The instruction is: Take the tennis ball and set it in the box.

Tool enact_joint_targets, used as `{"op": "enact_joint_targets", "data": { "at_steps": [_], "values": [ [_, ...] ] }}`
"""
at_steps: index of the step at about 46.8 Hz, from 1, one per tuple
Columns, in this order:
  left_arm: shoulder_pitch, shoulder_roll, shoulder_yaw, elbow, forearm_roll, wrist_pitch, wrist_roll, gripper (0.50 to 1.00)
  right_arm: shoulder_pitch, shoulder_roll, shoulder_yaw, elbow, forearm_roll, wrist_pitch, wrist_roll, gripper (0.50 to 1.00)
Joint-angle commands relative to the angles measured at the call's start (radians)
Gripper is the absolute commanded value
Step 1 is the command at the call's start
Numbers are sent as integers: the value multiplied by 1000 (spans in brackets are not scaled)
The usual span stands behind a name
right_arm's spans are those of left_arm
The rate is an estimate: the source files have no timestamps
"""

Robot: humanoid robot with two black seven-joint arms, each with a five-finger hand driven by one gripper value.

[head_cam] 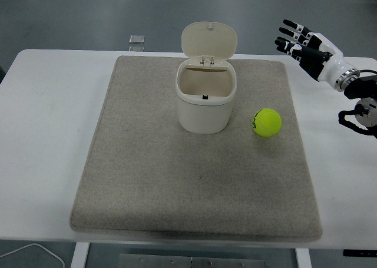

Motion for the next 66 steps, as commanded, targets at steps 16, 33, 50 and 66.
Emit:
{"op": "enact_joint_targets", "data": {
  "at_steps": [16, 33, 50, 66],
  "values": [
    [0, 0, 0, 1, 0, 0, -1, 992, 4, -37, -2, 0, -179, 78, 0, 928],
    [-1, 0, 0, 0, 0, 0, 0, 992, 0, -92, -5, 22, -360, 144, 54, 928],
    [0, 0, 0, 1, 0, 0, 0, 990, 3, -178, -5, 115, -636, 184, 109, 928],
    [0, 0, 0, 0, 0, 0, 0, 992, 1, -256, -6, 247, -937, 198, 184, 928]
  ]
}}
